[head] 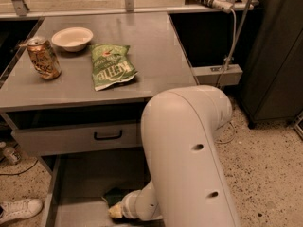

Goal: Pick sponge from middle drawer and place on counter

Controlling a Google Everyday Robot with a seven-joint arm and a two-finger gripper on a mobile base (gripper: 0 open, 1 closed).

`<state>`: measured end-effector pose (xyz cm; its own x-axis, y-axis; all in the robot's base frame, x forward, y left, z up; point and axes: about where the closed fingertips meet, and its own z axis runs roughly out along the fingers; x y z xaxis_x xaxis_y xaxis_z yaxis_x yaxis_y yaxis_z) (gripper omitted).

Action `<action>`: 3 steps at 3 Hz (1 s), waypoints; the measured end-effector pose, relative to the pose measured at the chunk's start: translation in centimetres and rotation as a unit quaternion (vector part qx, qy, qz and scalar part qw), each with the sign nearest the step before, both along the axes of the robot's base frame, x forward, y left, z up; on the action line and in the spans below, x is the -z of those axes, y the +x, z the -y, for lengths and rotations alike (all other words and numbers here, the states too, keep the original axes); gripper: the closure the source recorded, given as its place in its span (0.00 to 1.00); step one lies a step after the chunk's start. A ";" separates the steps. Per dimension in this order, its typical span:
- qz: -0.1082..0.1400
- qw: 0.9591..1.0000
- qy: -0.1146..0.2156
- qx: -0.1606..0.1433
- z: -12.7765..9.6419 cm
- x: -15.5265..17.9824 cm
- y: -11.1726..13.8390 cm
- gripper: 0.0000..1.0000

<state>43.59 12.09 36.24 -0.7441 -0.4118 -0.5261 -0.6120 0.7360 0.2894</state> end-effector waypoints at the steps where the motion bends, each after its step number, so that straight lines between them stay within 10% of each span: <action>1: 0.000 1.000 0.000 0.000 0.0 0.0 0.0 1.00; 3: 0.009 1.000 0.021 -0.020 -0.3 -2.7 0.4 1.00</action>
Offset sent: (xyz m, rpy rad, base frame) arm 0.0000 0.0000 0.0000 0.0000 0.0000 0.0000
